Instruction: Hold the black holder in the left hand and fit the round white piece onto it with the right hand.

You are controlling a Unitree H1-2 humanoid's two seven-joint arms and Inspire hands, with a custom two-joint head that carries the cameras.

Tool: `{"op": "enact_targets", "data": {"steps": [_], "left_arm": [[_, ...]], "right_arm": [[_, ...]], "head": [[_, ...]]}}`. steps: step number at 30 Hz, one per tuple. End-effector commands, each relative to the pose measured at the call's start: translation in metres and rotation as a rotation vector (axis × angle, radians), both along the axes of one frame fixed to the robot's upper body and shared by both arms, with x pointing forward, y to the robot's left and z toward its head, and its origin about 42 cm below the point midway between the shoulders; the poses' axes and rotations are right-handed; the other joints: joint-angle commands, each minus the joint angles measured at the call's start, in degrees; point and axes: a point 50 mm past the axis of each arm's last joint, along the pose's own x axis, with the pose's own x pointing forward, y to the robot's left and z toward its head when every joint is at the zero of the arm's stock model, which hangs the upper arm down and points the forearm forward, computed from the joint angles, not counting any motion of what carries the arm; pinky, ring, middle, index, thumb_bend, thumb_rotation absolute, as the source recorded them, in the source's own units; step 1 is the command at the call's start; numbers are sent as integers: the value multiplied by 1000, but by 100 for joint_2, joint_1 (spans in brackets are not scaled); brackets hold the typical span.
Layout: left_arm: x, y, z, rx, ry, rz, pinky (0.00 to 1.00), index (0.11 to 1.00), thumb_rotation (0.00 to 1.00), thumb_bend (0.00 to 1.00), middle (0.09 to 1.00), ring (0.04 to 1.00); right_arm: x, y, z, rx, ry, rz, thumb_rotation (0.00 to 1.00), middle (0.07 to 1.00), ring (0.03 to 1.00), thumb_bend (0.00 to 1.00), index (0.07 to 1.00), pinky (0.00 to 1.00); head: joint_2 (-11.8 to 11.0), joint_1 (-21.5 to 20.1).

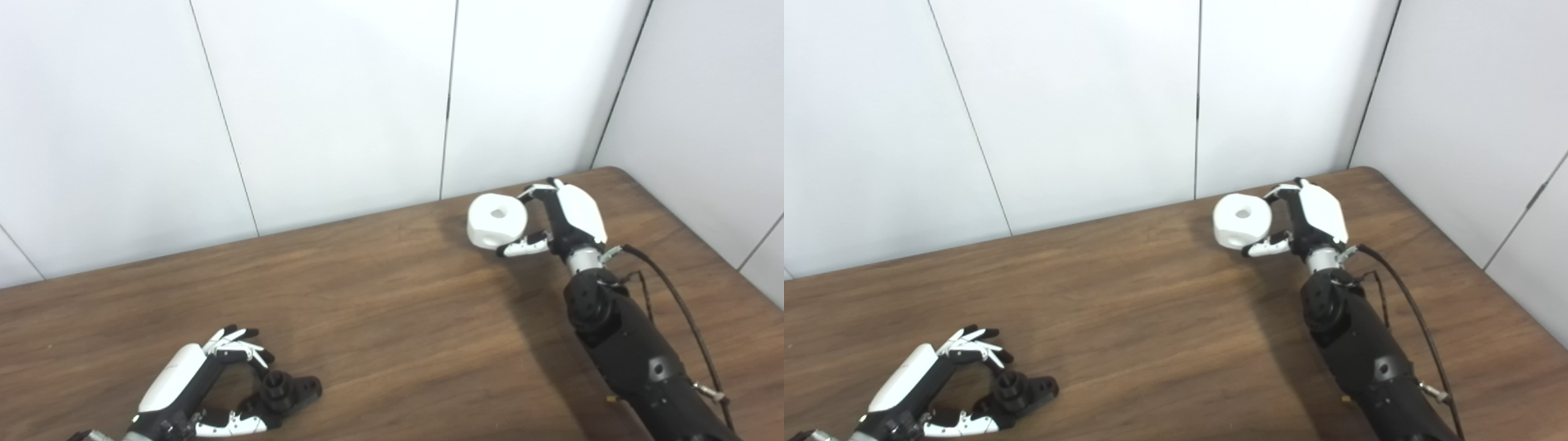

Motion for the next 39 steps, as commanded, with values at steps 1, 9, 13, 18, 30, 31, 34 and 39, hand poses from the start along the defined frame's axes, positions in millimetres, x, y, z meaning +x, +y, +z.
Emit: {"op": "enact_targets", "data": {"steps": [1,9,13,18,30,31,34,39], "left_arm": [[7,2,13,-2,-50,7,1000,482,44,520,706,904],[8,1,11,5,-52,18,1000,482,45,520,708,909],[10,-2,7,14,-47,19,1000,482,45,521,709,905],[12,-4,0,17,-45,22,1000,482,46,521,710,902],[15,-5,-10,53,-27,29,1000,482,48,522,714,901],[15,-6,-11,55,-24,28,1000,482,48,522,715,902],[15,-11,-11,67,-27,22,1000,482,48,522,717,903],[14,-21,-13,75,-35,14,1000,482,49,522,713,899]], "right_arm": [[7,10,28,-11,-117,61,149,794,951,522,486,1000],[0,38,31,34,-142,186,151,783,953,524,484,1000],[-5,55,35,48,-127,263,154,784,958,524,484,1000],[-17,84,46,67,-116,345,155,778,948,524,482,1000],[-31,158,72,140,-100,576,152,780,951,523,482,1000],[-31,163,73,142,-101,596,152,780,951,522,482,1000],[-33,178,77,147,-100,638,151,774,949,523,481,1000],[-37,194,82,155,-80,687,150,770,945,523,481,1000]], "head": [[16,13],[50,153],[114,311],[175,465],[316,925],[315,983],[327,1171],[376,1435]]}}
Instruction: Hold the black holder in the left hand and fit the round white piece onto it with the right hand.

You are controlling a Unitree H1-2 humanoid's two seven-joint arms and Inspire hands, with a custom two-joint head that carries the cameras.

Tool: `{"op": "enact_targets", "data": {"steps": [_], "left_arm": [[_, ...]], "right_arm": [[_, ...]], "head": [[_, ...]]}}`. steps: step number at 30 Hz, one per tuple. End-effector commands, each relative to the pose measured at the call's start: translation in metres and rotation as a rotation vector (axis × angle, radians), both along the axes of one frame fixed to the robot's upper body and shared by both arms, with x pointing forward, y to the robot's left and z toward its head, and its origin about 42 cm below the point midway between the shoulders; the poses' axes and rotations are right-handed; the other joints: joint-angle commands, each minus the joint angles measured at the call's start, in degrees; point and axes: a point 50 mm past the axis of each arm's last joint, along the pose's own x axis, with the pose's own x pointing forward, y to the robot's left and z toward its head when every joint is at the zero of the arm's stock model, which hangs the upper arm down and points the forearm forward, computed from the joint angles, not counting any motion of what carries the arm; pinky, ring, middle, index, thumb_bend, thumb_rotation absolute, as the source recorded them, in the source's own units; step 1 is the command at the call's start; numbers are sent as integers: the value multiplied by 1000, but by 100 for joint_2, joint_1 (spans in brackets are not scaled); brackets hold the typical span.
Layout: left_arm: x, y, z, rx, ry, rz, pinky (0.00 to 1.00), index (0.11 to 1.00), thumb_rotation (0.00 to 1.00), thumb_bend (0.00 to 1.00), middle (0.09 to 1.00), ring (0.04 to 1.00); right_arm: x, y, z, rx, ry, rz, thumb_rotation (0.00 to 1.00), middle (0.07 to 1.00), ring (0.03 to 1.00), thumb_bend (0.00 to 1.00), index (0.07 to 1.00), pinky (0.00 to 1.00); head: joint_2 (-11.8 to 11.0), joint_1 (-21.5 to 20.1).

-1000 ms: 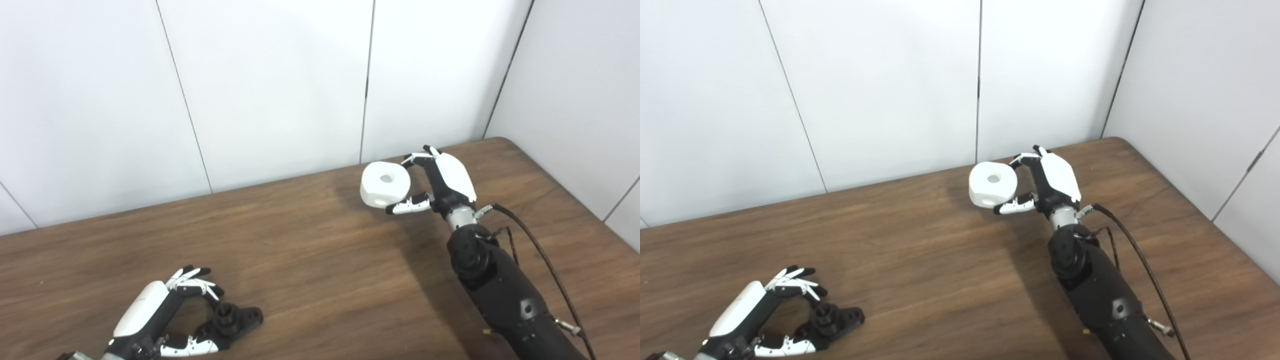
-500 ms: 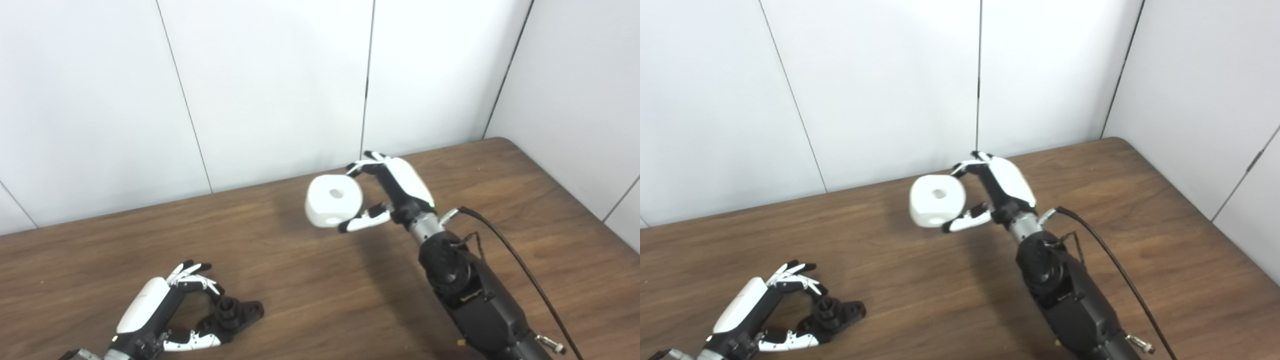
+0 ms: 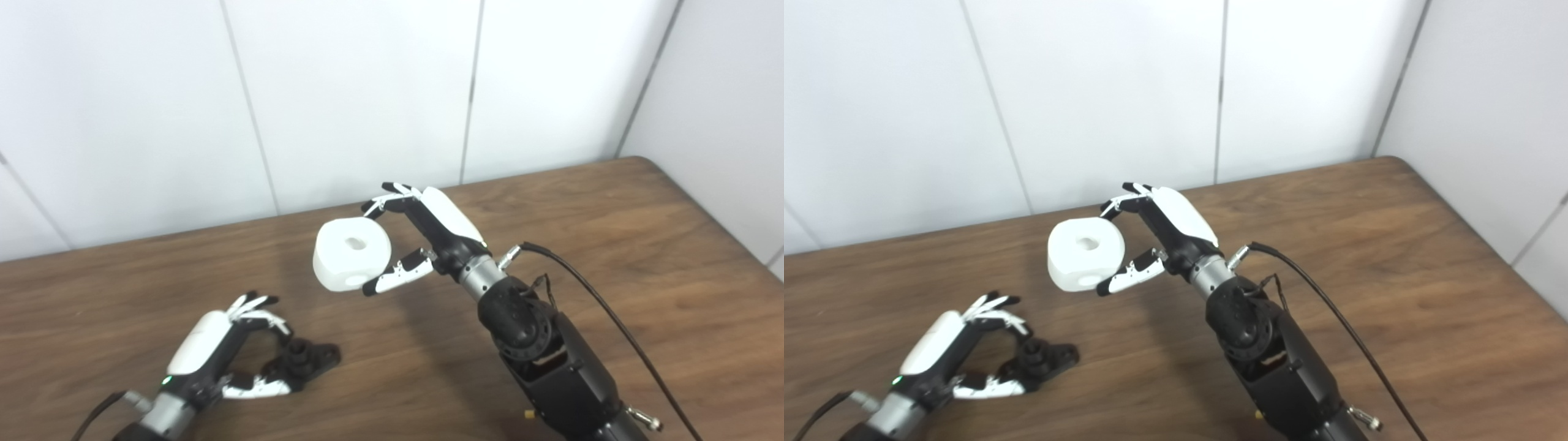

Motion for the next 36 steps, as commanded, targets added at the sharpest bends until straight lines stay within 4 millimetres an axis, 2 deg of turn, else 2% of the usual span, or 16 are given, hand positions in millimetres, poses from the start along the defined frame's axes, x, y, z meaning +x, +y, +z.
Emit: {"op": "enact_targets", "data": {"steps": [1,8,17,36], "left_arm": [[1,-8,-3,56,24,-10,1000,482,49,522,715,905],[-4,-21,-4,56,40,-17,1000,482,51,523,721,924],[-7,-30,-5,59,35,-25,1000,482,52,523,724,922],[-10,-37,-1,41,9,-34,1000,481,53,523,718,918]], "right_arm": [[1,9,29,9,-83,45,149,773,947,523,481,1000],[-3,20,35,-14,-62,127,147,772,947,523,481,1000],[-4,20,38,-82,-27,180,148,763,946,524,481,1000],[-8,9,19,-156,27,172,147,764,949,523,481,1000]], "head": [[14,52],[103,338],[187,533],[270,651]]}}
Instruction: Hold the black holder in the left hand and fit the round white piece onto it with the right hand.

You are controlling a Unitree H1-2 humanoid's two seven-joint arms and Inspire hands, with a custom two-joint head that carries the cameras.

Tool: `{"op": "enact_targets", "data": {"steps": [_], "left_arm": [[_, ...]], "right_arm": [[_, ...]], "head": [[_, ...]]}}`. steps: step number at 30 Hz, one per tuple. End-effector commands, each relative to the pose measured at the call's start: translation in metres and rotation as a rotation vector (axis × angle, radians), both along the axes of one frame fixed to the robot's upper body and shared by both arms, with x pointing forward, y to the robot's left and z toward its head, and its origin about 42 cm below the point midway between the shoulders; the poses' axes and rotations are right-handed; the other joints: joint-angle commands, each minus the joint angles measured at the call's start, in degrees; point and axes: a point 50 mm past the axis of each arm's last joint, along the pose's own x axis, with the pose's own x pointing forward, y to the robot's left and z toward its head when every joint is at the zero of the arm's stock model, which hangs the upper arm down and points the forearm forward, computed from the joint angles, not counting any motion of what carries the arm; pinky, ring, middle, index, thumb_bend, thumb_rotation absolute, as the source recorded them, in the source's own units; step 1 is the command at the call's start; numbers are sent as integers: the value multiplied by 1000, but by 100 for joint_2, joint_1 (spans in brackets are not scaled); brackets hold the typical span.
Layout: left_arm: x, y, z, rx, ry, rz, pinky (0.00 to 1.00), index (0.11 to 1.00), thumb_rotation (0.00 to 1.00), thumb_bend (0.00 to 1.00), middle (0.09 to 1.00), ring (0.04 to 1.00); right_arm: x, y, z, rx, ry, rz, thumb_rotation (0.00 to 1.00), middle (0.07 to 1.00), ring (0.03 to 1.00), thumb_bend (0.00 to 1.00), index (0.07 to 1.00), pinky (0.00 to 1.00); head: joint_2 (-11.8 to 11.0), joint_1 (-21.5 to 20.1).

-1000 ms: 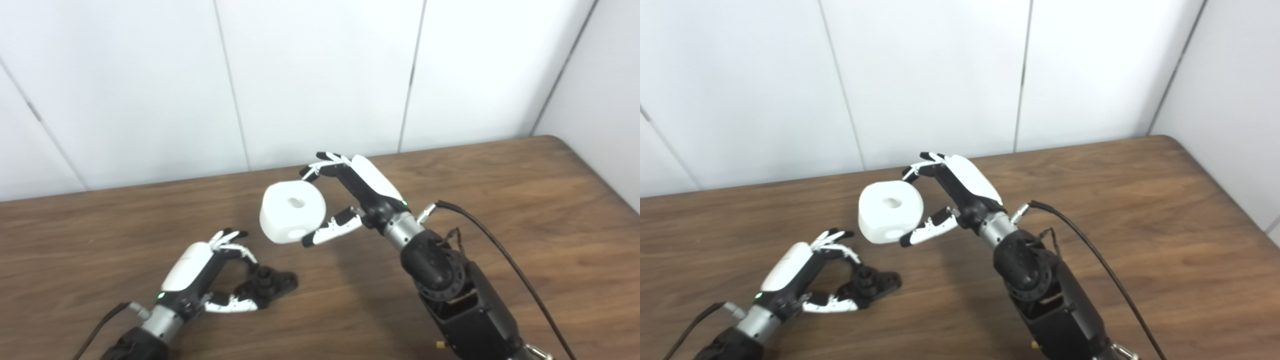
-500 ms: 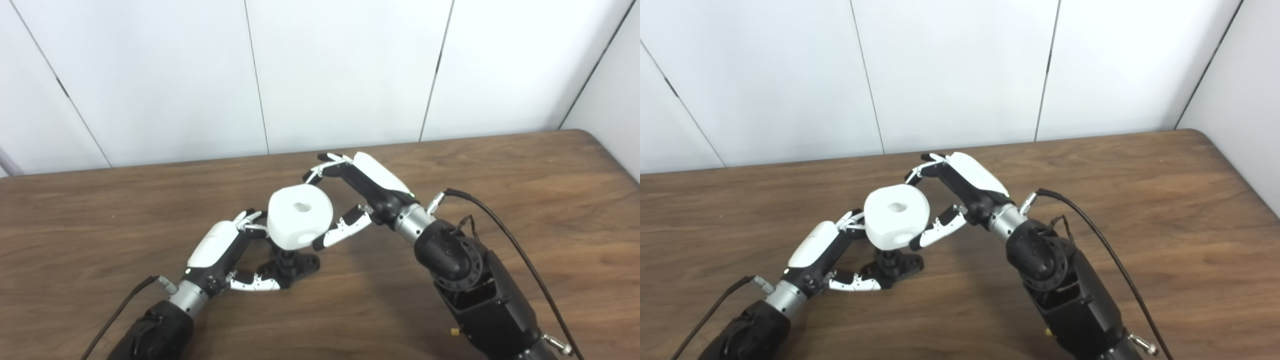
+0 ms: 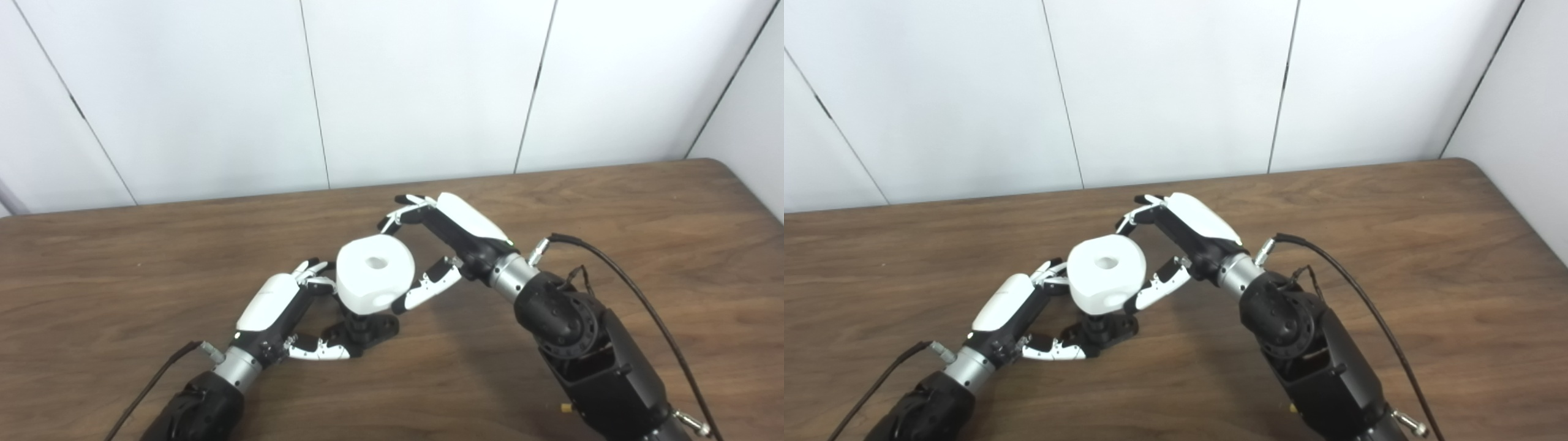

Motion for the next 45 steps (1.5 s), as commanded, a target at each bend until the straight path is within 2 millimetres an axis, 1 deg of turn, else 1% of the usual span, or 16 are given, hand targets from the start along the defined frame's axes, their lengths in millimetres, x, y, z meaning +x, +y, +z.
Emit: {"op": "enact_targets", "data": {"steps": [1,14,22,28,45], "left_arm": [[-4,-7,-3,46,15,-32,1000,481,53,523,718,918],[-5,-10,-2,39,12,-33,1000,481,53,523,716,915],[-5,-11,-3,45,11,-32,1000,481,53,523,716,917],[-7,-12,0,44,8,-31,1000,481,53,523,715,917],[-6,-11,3,44,15,-30,1000,481,54,523,716,919]], "right_arm": [[0,4,17,1,-61,20,147,765,948,523,481,1000],[-3,3,9,-6,-25,29,150,770,946,522,481,1000],[-6,7,2,21,-29,50,147,763,942,523,481,1000],[-8,9,0,13,-21,47,147,763,943,523,481,1000],[-12,4,-10,4,9,50,146,762,940,523,481,1000]], "head": [[7,31],[49,129],[55,171],[82,193],[146,188]]}}
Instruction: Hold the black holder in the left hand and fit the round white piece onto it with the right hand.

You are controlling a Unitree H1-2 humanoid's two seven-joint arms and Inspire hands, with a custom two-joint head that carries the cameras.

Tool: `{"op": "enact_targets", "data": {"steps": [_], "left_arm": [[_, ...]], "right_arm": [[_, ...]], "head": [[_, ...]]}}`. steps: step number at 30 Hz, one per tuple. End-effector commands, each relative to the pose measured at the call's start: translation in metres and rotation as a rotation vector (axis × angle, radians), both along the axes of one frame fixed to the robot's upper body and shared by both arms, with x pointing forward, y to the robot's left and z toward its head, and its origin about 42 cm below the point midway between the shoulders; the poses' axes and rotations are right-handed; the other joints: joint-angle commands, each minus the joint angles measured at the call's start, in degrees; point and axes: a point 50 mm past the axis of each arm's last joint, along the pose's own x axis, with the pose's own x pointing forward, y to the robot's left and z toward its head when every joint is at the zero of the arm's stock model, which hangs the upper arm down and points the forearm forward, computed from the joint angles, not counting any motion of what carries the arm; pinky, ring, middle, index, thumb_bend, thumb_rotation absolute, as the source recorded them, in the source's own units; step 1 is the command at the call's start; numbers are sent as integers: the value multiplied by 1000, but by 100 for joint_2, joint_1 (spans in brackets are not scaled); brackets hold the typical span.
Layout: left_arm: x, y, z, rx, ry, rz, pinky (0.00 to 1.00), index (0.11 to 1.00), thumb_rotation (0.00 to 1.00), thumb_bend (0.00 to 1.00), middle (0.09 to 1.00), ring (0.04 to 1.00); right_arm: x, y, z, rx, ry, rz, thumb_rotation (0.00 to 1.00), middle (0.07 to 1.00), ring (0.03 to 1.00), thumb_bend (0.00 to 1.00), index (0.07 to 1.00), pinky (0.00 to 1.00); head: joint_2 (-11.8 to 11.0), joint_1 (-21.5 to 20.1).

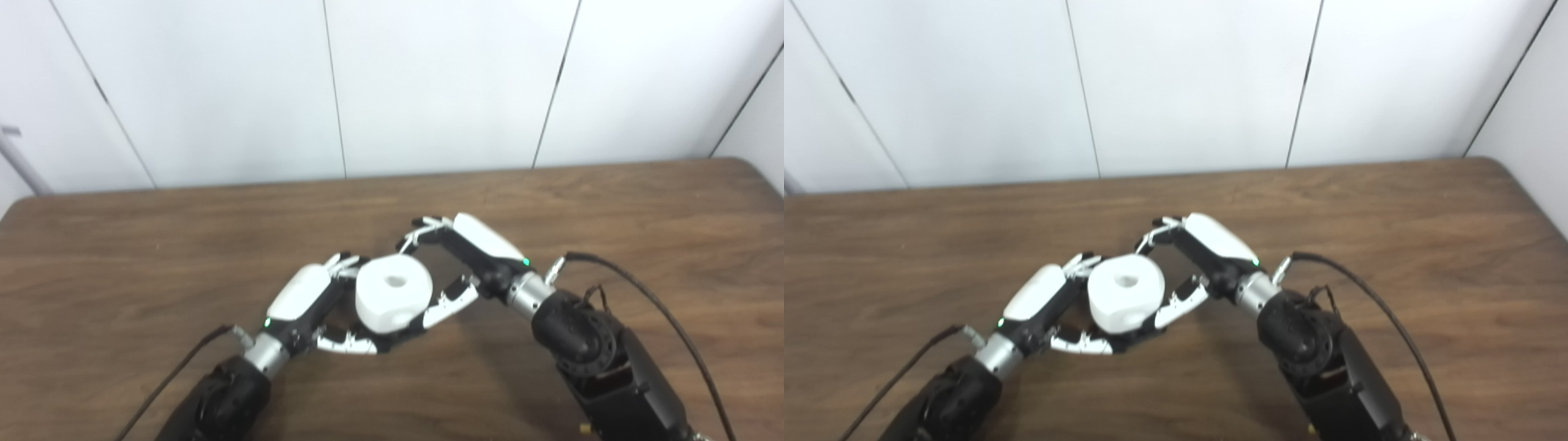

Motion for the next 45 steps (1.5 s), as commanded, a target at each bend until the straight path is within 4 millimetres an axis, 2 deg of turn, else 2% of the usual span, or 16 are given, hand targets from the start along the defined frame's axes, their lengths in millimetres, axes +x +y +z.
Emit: {"op": "enact_targets", "data": {"steps": [1,27,45], "left_arm": [[-1,1,3,36,-5,-12,1000,481,54,523,715,919],[-3,-2,6,28,-13,-18,1000,481,54,524,714,917],[-3,-4,8,18,-18,-20,1000,481,54,523,706,913]], "right_arm": [[1,0,14,11,-67,15,146,763,941,523,481,1000],[6,-7,16,-35,-76,13,146,758,936,523,481,1000],[7,-3,17,-63,-95,35,145,755,931,523,480,1000]], "head": [[23,4],[128,12],[170,26]]}}
